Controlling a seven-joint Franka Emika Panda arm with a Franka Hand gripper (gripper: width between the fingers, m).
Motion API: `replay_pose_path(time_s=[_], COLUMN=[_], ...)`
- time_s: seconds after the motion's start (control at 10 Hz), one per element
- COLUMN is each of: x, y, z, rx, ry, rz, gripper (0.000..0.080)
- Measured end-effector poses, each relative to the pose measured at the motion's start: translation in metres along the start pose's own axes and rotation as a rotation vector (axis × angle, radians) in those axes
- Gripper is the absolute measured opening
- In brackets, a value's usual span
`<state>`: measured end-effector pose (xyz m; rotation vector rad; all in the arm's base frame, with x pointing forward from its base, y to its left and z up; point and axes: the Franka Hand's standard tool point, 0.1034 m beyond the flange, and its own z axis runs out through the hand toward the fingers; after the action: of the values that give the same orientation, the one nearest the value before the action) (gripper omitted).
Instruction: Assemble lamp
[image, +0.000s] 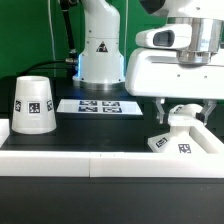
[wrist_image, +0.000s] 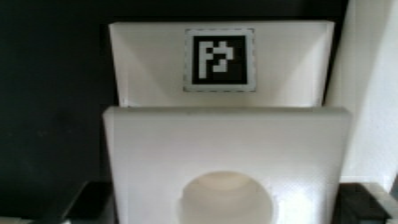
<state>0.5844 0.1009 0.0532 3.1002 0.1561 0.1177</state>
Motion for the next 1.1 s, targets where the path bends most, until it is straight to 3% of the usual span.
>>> replay_pose_path(time_s=[0.3,0.4,0.8,1.1], x=[0.000,0.000,-0.009,-0.024], y=[0.000,0.000,-0.001,-0.012], z=[0.000,0.000,-0.012,-0.037], rx=[0.000,0.000,0.000,0.000], ry=[0.001,0.000,-0.006,-0.006], rz=[-0.008,-0.008,-0.011,-0.022], gripper=[0.0602,0.0680,0.0698,0.0698])
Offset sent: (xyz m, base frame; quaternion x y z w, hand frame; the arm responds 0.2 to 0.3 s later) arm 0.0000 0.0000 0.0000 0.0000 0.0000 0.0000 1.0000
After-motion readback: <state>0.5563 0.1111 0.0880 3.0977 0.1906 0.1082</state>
